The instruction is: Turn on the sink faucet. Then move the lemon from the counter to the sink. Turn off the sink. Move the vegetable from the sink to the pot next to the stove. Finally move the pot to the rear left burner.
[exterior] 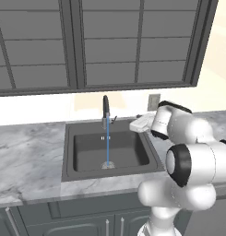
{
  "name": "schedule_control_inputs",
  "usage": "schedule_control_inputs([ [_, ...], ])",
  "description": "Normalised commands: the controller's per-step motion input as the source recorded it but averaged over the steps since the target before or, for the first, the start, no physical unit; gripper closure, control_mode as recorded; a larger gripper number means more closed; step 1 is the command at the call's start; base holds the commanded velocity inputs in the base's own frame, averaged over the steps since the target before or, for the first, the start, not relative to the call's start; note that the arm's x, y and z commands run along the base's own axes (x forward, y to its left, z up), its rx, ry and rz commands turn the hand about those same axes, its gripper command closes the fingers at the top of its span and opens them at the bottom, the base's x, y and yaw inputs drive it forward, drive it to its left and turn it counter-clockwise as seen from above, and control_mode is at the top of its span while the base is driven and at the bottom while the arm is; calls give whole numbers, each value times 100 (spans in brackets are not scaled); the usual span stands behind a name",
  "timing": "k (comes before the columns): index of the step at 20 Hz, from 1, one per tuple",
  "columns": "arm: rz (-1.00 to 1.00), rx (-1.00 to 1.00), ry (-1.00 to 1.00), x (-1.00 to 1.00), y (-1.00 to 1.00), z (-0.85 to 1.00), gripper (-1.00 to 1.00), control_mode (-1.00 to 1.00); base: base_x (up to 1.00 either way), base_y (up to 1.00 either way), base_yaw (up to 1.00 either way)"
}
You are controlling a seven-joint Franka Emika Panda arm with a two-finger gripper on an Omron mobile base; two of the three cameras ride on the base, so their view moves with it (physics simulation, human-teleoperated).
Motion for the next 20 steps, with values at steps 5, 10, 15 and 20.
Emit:
schedule_control_inputs([
  [5,1,-22,0,-58,-37,13,-100,-100,0,0,0],
  [10,10,-31,-4,-54,-41,31,-100,-100,0,0,0],
  [15,17,-34,-3,-56,-43,20,-100,-100,0,0,0],
  [20,24,-50,1,-49,-20,15,-100,-100,0,0,0],
])
